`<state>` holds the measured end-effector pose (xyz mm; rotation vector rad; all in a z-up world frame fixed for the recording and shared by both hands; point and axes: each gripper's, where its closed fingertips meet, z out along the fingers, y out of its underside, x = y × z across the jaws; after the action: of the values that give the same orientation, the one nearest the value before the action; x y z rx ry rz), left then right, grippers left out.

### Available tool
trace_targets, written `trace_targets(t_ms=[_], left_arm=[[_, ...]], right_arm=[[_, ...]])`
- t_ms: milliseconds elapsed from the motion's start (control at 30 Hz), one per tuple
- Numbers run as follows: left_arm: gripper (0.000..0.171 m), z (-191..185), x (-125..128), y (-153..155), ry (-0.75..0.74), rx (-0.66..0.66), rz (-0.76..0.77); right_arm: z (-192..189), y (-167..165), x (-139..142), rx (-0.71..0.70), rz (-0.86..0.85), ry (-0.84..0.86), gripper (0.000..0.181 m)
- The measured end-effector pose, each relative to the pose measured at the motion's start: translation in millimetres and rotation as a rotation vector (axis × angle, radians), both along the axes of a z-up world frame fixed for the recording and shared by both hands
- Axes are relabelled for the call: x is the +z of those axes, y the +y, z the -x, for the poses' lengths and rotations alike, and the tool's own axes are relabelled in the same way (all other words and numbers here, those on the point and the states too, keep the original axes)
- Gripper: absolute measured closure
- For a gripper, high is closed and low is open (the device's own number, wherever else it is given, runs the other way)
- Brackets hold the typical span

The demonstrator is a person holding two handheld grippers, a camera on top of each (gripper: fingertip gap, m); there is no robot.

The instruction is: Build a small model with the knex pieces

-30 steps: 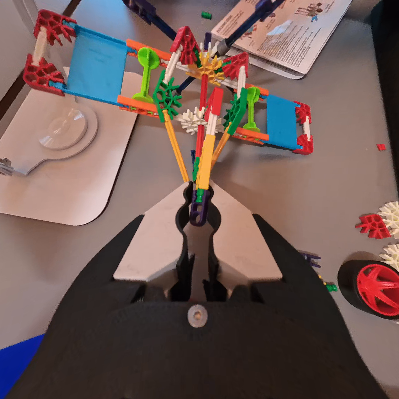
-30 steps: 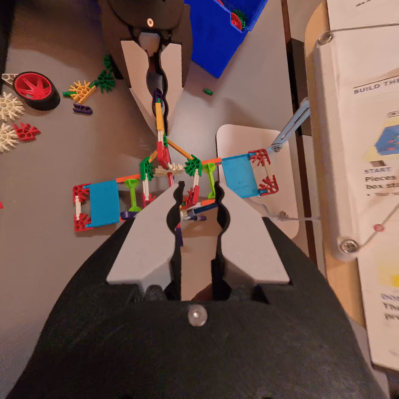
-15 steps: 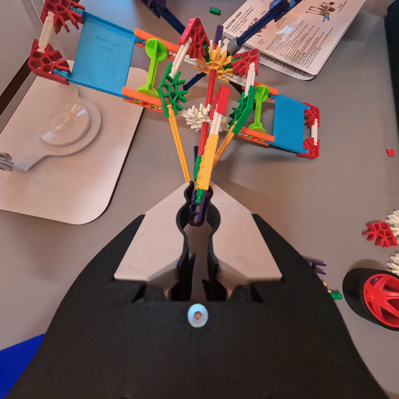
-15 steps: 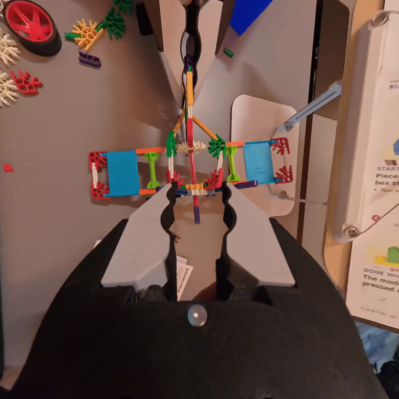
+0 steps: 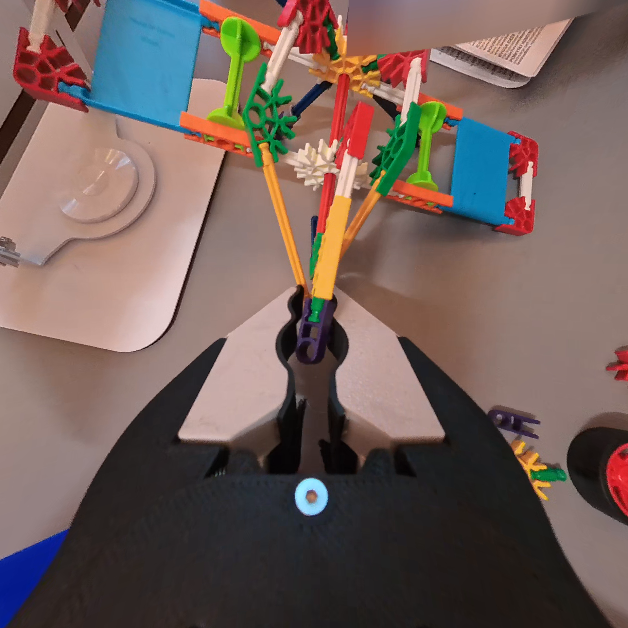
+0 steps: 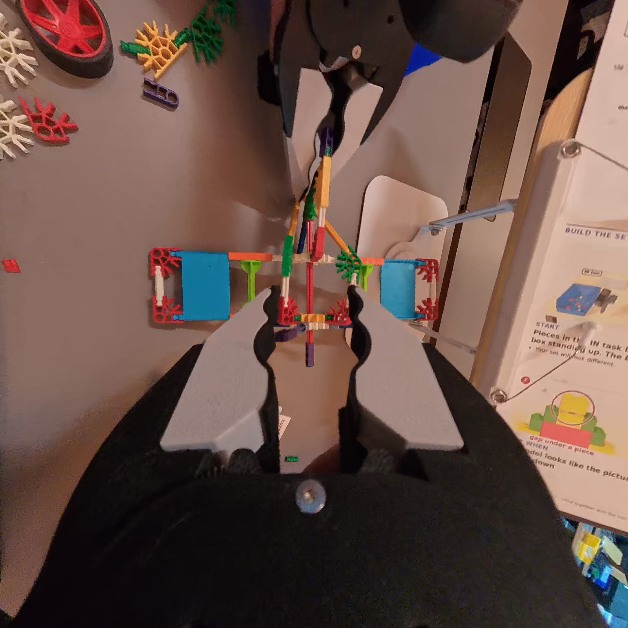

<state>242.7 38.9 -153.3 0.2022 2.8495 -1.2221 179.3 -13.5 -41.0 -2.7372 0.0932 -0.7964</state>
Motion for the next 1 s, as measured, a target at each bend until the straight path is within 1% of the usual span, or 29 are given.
trace_targets(t_ms=[33,167,400,467,533,600,667,867,1000], left_arm=[[0.166,0.1,0.1,0.4,-0.001,-0.002,0.001],[0.165,0.0,0.7,1.4,-0.005,0.0,-0.003],[0.164,1.5,-0.1,1.1,-0.012,-0.003,-0.012],[0.164,2.7,-1.0,0.7,-0.009,-0.007,-0.014],[0.165,3.9,-1.7,0.2,-0.016,-0.013,-0.019],[0.165,4.5,-1.8,-0.1,-0.019,-0.015,-0.02],[0.165,4.9,-2.0,0.5,-0.021,-0.02,-0.023],[0.166,12.3,-2.6,3.3,-0.003,-0.046,-0.033],[0.169,27.7,-2.3,4.7,0.024,-0.099,-0.049]], right_arm=[[2.0,2.9,-0.3,0.007,0.007,0.003,0.142],[6.6,14.5,-8.7,0.028,0.019,0.028,0.143],[-1.4,20.1,-43.5,0.015,0.065,0.107,0.145],[-8.0,13.8,-54.3,-0.011,0.118,0.108,0.152],[-10.8,8.9,-65.3,-0.024,0.16,0.121,0.152],[-14.7,5.6,-73.8,-0.038,0.187,0.127,0.163],[-20.2,4.4,-77.9,-0.034,0.213,0.105,0.176],[-23.7,-0.9,-76.3,-0.024,0.188,0.106,0.177],[-22.8,-7.8,-74.2,-0.01,0.167,0.117,0.177]])
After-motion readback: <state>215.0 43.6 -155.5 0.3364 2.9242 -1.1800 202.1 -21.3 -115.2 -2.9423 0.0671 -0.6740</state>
